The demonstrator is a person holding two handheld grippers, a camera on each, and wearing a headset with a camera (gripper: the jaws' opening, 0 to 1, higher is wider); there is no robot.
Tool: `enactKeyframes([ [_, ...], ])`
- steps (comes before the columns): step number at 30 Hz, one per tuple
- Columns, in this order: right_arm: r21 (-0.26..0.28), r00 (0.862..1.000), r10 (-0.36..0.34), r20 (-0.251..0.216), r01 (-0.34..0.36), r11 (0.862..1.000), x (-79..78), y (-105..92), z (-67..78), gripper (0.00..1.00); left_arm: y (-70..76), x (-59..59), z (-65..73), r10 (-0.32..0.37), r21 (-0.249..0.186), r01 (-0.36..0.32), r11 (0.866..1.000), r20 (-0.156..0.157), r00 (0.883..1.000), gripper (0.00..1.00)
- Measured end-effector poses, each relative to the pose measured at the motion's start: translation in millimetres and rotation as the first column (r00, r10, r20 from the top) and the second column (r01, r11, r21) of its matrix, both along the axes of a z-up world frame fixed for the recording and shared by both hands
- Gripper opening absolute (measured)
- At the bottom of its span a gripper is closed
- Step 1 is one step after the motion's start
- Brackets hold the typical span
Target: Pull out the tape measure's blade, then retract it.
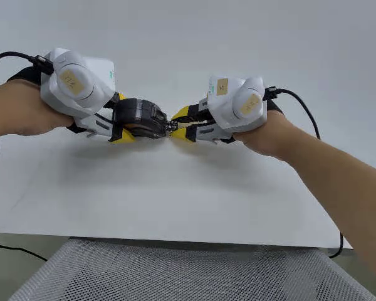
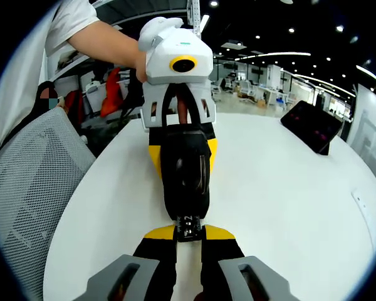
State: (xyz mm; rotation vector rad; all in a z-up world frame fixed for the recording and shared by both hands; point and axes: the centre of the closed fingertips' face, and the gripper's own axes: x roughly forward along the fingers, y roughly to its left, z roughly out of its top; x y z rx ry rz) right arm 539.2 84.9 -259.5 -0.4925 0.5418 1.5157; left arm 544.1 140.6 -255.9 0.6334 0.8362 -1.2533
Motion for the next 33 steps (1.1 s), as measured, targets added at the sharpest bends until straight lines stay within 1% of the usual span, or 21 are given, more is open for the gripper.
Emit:
enactKeyframes([
  [12, -0.014, 1.000, -0.008, 0.006, 0.008, 1.000, 0.6, -12.1, 1.3, 0.11, 0.1, 0.1, -0.1, 0.001, -0.004, -0.001, 1.000, 0.000, 1.000, 0.30],
  [23, -0.021, 0.999, -0.031, 0.008, 0.031, 0.999, -0.3, -23.6, 1.6, 0.11, -0.2, 0.1, 0.0, 0.003, -0.003, -0.003, 1.000, 0.000, 1.000, 0.30],
  [33, -0.035, 0.999, -0.030, 0.025, 0.031, 0.999, 1.3, -38.3, 3.0, 0.10, 0.5, -0.3, 0.4, 0.012, -0.007, -0.012, 1.000, -0.002, 1.000, 0.30],
])
